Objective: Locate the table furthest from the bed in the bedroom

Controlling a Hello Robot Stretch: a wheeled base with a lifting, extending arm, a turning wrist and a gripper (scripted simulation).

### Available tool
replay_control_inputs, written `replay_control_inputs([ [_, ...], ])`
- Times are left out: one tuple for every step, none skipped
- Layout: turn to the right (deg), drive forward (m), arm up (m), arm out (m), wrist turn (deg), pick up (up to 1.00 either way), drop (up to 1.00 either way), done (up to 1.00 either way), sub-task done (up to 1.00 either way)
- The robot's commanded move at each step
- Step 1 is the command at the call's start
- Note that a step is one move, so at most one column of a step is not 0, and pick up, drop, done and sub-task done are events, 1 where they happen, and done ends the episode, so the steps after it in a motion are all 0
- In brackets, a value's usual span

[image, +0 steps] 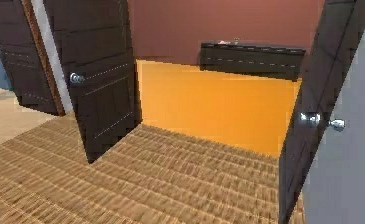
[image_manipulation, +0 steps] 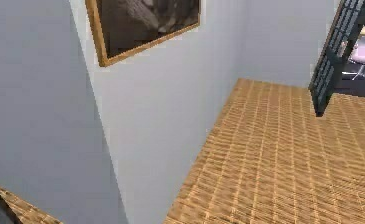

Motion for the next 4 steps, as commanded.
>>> replay_control_inputs([
  [0.0,1.0,0.0,0.0,0.0,0.0,0.0,0.0,0.0],
  [6.0,0.0,0.0,0.0,0.0,0.0,0.0,0.0,0.0],
  [0.0,0.05,0.0,0.0,0.0,0.0,0.0,0.0,0.0],
  [15.0,0.0,0.0,0.0,0.0,0.0,0.0,0.0,0.0],
])
